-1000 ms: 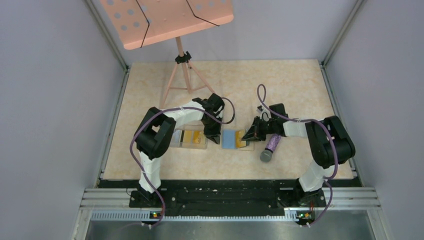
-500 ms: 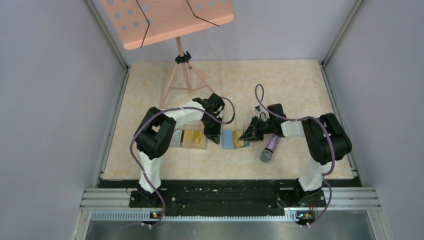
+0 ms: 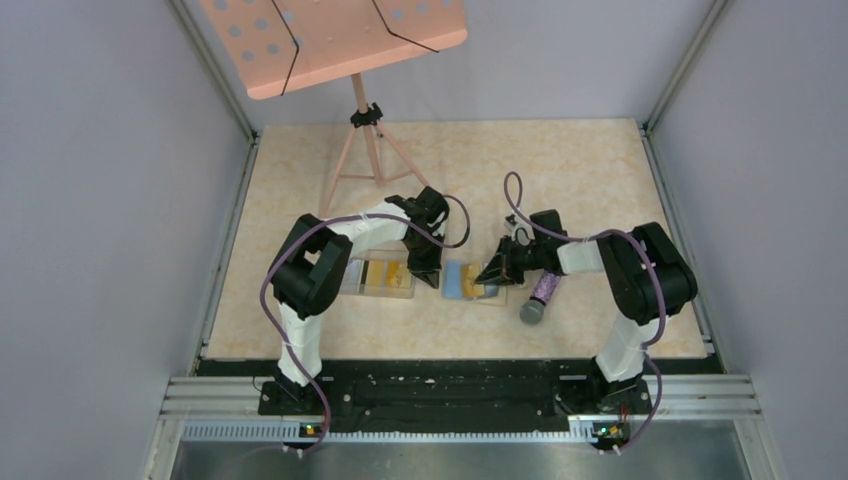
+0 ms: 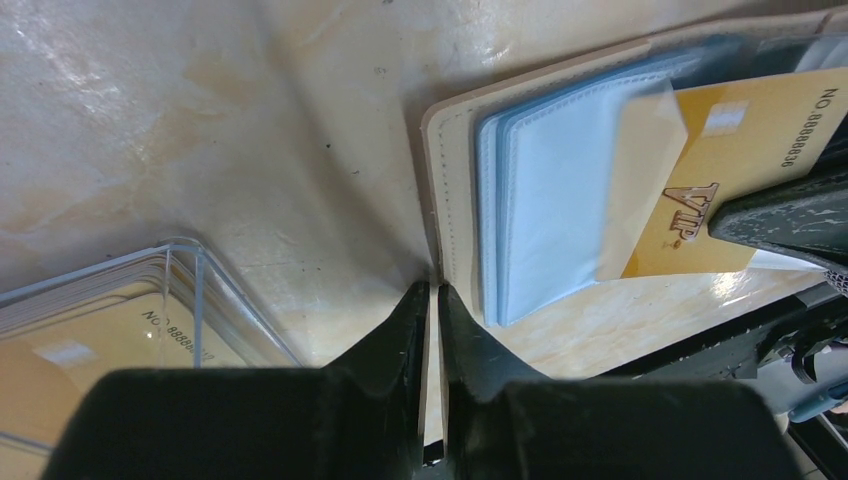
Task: Put the credit cards into the card holder
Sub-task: Insert the credit card into the card holder.
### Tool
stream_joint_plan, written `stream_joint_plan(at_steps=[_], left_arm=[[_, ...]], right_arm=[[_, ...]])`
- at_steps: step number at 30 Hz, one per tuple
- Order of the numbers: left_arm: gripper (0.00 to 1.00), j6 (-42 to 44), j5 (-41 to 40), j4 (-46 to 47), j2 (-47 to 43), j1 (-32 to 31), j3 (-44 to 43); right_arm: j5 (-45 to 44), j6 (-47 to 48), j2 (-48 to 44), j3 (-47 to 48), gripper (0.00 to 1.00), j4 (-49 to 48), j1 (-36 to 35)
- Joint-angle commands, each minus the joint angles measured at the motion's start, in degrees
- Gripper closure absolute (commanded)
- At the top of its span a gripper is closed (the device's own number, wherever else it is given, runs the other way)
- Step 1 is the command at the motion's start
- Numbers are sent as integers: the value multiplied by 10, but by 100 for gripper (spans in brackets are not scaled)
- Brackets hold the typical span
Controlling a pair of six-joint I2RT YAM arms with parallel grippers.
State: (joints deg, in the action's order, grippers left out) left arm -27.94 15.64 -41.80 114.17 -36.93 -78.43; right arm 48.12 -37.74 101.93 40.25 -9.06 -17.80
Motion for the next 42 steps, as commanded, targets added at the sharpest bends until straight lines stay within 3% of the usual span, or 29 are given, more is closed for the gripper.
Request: stream_joint_plan(at_steps=[1, 6, 15, 32, 38, 42], left_arm=[[89, -3, 7, 11, 12, -8, -7], [100, -4, 16, 13, 11, -8, -8], [100, -13, 24, 16, 5, -9, 1], [100, -36, 19, 16, -27, -15, 41], [100, -33, 21, 13, -22, -17, 29], [100, -26, 17, 3, -11, -17, 15]], right_arm=[[-8, 12, 18, 16, 100, 3, -24], [-16, 10, 20, 28, 100, 9, -37], [-47, 4, 14, 41, 100, 20, -42], [-23, -33, 15, 53, 100, -9, -42], [-44, 3, 13, 54, 100, 70, -50], [-66, 25, 5, 73, 86, 118, -58]])
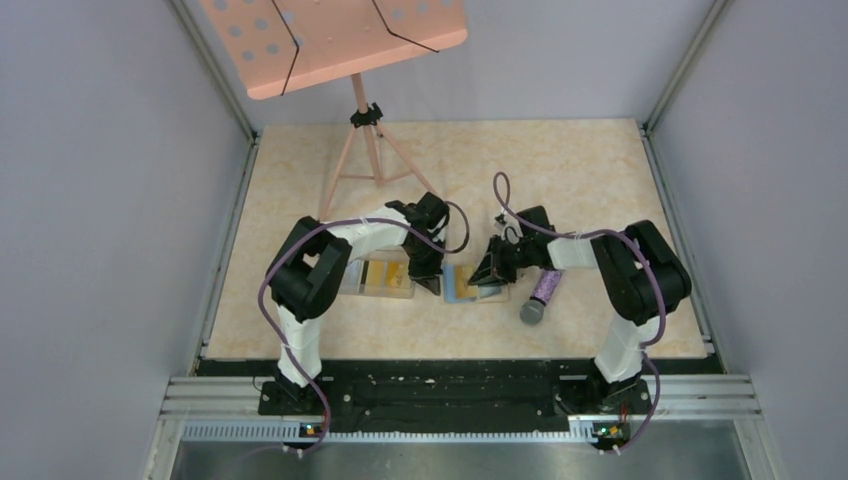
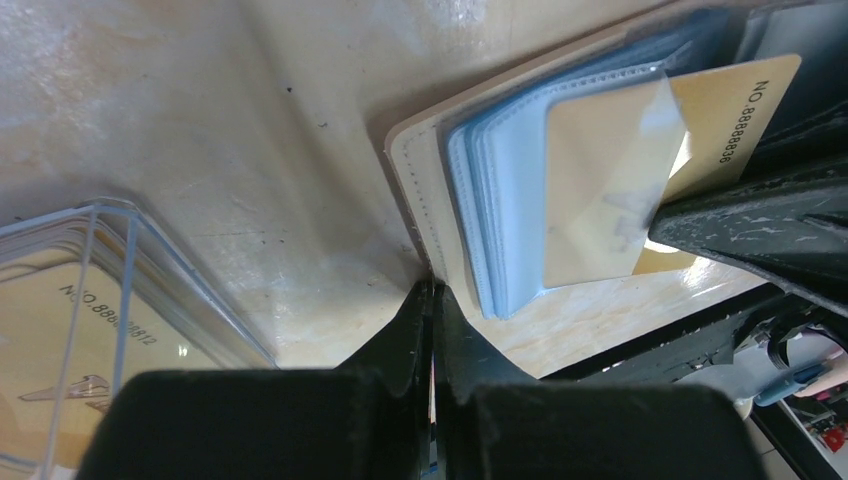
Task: Put the credit cards into the card holder
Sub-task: Insert the credit card into the card holder.
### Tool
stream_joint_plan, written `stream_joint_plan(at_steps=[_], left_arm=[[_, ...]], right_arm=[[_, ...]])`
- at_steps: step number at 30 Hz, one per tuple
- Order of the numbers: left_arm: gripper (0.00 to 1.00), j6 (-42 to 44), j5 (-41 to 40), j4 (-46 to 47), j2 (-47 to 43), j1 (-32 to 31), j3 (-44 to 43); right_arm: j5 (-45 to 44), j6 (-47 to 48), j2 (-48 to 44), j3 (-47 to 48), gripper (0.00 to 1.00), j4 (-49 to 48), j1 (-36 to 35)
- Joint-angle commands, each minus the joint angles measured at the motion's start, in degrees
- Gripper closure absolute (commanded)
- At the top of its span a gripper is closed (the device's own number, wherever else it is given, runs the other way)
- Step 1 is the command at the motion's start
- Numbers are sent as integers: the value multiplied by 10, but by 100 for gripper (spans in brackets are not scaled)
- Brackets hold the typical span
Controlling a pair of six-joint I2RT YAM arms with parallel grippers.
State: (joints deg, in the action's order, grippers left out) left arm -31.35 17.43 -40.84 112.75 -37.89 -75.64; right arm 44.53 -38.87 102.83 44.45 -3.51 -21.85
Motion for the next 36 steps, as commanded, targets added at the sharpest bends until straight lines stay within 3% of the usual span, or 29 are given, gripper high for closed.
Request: stream_joint_plan(at_steps=[1, 5, 16, 26, 32, 36], left_arm=[[100, 9, -2, -8, 5, -7, -16], [100, 12, -2, -12, 11, -7, -23], [100, 19, -3, -20, 22, -7, -43], [98, 15, 17, 2, 8, -5, -54], [92, 10, 19, 6, 2, -2, -55], [91, 10, 24, 5, 15, -2, -54]], right_arm=[[-34, 41, -4, 39, 82, 77, -19], [-59, 61, -10, 68, 69, 127, -21], [-139, 112, -37, 142, 50, 267, -46], [-118, 103, -86, 146, 28, 277, -52], [-147, 103, -104, 151, 25, 285, -51], [-183, 130, -79, 164, 29, 308, -50]])
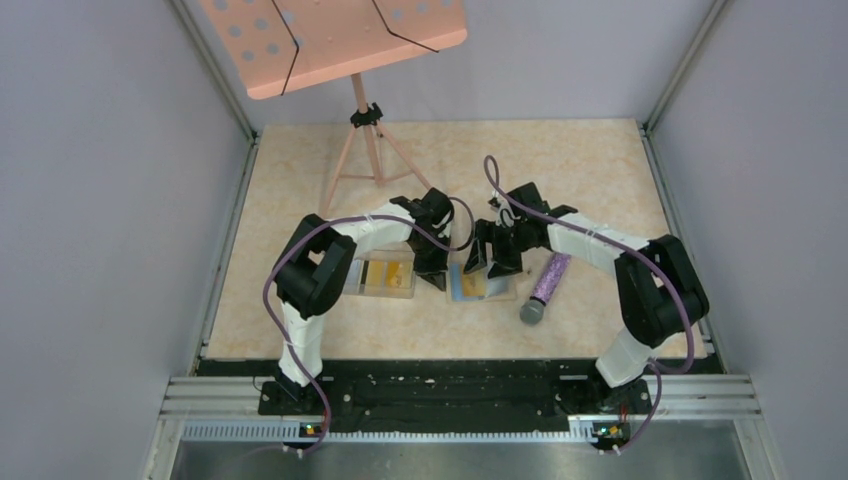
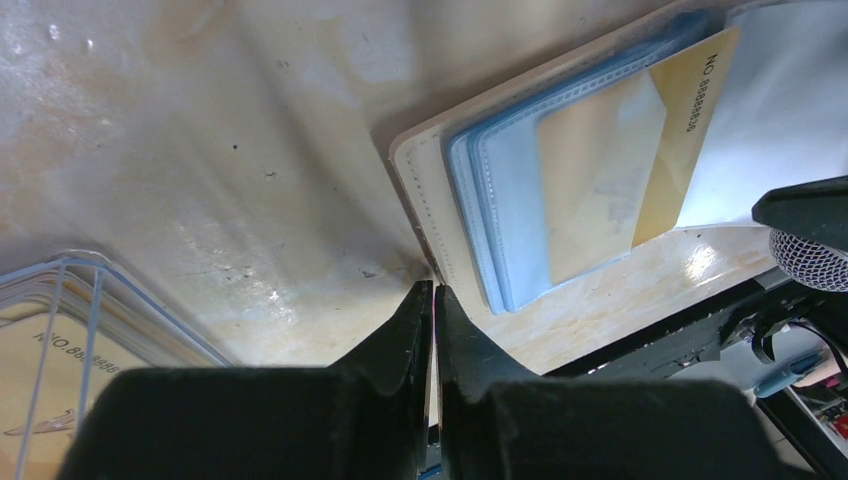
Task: Put the credit cards into the card holder
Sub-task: Insert the credit card into the card holder.
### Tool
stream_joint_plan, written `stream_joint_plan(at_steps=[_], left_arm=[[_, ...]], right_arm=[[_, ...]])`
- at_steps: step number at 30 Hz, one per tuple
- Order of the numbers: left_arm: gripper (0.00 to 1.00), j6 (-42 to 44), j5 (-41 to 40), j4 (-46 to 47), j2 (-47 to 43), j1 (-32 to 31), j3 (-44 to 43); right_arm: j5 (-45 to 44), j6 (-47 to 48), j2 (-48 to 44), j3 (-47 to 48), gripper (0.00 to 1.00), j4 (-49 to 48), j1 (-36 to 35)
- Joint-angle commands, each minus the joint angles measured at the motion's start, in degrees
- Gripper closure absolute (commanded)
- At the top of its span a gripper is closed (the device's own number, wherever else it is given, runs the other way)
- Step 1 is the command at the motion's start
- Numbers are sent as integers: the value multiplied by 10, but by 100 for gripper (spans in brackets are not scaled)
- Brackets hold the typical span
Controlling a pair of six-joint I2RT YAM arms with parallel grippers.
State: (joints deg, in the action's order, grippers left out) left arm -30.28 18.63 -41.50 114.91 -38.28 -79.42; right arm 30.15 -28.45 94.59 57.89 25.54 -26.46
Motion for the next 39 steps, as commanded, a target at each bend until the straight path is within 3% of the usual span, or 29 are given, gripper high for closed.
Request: stream_joint_plan(at_steps=[1, 13, 22, 25, 30, 35, 39], left_arm=[[91, -1, 11, 13, -5, 2, -15], [92, -1, 17, 18, 8, 2, -14], [93, 2, 17, 5, 7, 1, -32], [93, 4, 15, 1, 4, 1, -37], [91, 14, -16, -21, -14, 1, -39], [75, 16, -36, -27, -51, 2, -32], [69, -2, 14, 18, -77, 8, -12]], right_arm=[[-42, 30, 11, 30, 29, 17, -4], [7, 22, 88, 36, 42, -7, -18], [25, 7, 104, 68, 70, 4, -48], [29, 7, 112, 72, 75, 5, -50], [5, 21, 110, 82, 71, 25, -49], [-22, 38, 85, 83, 51, 43, -50], [-34, 39, 63, 74, 47, 39, -49]])
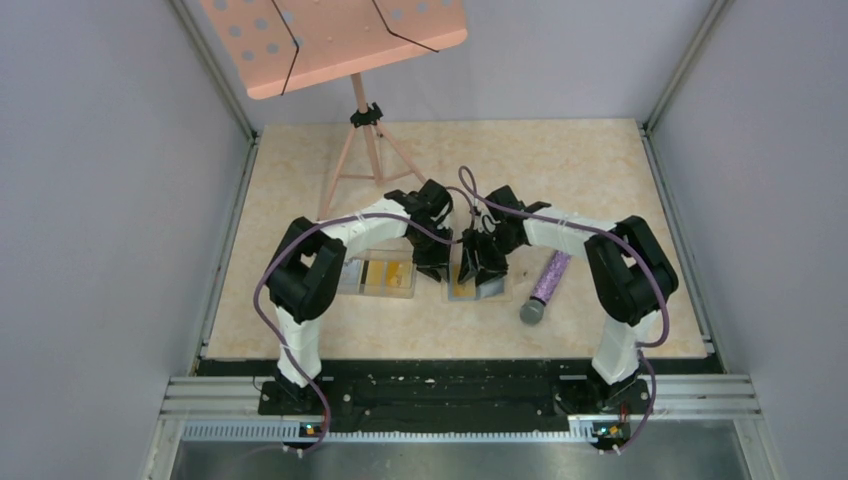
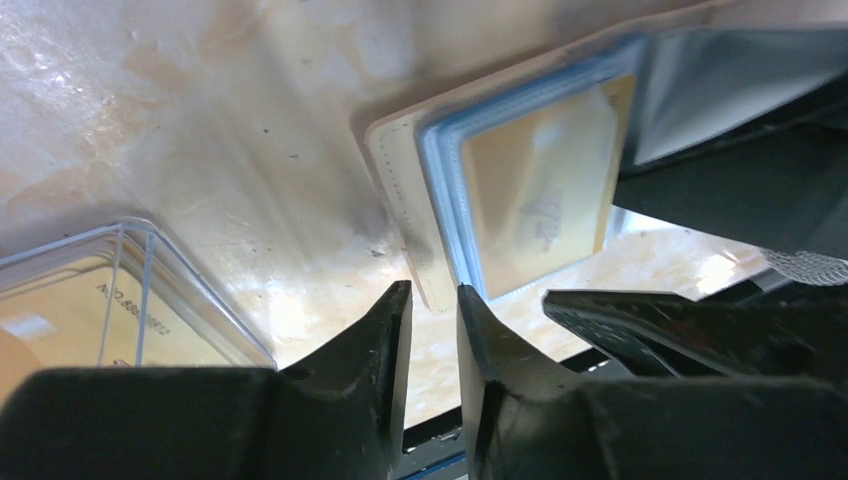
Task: Put the credit cards into the card holder
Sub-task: Insert the credit card into the card holder, then turn over the card slot in the card holder.
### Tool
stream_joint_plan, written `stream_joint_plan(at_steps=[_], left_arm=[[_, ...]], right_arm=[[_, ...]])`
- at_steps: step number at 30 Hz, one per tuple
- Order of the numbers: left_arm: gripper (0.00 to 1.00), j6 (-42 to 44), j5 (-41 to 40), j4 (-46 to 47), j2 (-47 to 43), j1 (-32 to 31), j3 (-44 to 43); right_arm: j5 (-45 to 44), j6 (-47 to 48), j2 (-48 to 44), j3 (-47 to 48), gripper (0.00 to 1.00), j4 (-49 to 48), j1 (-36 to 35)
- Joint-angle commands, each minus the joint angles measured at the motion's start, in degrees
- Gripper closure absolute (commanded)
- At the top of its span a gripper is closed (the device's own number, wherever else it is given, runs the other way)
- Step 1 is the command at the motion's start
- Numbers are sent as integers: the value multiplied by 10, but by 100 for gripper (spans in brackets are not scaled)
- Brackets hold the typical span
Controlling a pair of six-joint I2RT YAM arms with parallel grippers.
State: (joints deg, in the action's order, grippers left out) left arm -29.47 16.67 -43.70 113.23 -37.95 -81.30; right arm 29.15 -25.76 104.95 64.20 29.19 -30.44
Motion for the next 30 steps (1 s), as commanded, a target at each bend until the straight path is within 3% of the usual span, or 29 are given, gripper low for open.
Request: stream_joint_plan(at_steps=[1, 10, 20, 30], left_arm=[[68, -18, 51, 57, -65, 9, 15], [64, -95, 153, 198, -63, 40, 95], [60, -100, 158, 218, -28, 40, 104], [56, -72, 105, 163, -13, 39, 84]], right_arm=[[-25, 12, -43, 9, 48, 0, -9], [-12, 3, -42, -29, 68, -29, 7], [-23, 9, -26, -45, 76, -32, 10], [-20, 12, -11, -50, 81, -32, 11]])
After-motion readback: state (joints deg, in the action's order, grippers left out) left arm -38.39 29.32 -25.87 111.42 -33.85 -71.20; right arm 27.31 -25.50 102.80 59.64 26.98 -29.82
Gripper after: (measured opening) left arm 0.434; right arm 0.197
